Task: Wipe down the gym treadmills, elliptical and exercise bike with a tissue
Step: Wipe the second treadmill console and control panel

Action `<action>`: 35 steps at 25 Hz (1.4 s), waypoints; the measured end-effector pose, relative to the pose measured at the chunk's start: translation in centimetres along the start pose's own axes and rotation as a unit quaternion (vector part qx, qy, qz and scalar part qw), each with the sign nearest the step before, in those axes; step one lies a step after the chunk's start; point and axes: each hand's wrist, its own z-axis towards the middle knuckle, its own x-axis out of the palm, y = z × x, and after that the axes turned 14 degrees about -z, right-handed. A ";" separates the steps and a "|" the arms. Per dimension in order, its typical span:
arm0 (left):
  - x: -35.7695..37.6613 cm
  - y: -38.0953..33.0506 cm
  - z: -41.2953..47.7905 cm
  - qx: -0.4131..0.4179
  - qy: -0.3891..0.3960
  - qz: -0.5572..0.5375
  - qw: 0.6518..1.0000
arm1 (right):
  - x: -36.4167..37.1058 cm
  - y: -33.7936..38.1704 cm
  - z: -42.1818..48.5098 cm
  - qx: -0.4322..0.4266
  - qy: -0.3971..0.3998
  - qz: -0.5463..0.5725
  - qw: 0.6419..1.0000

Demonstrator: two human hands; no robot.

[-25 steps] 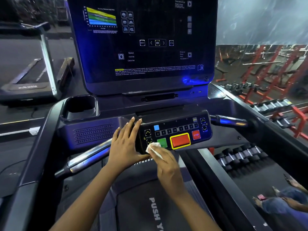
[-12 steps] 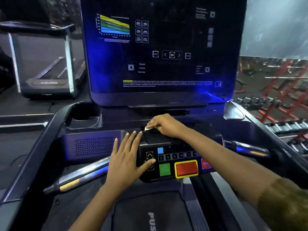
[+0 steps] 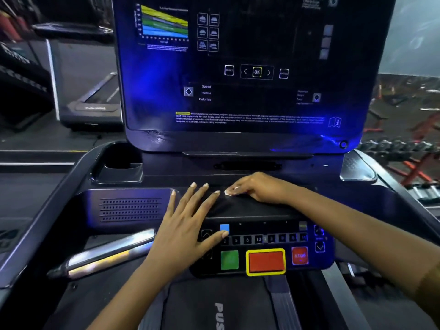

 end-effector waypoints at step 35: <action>-0.1 0.9 -3.2 -0.077 -0.018 -0.016 0.997 | -0.2 4.3 5.0 0.152 0.028 0.057 0.986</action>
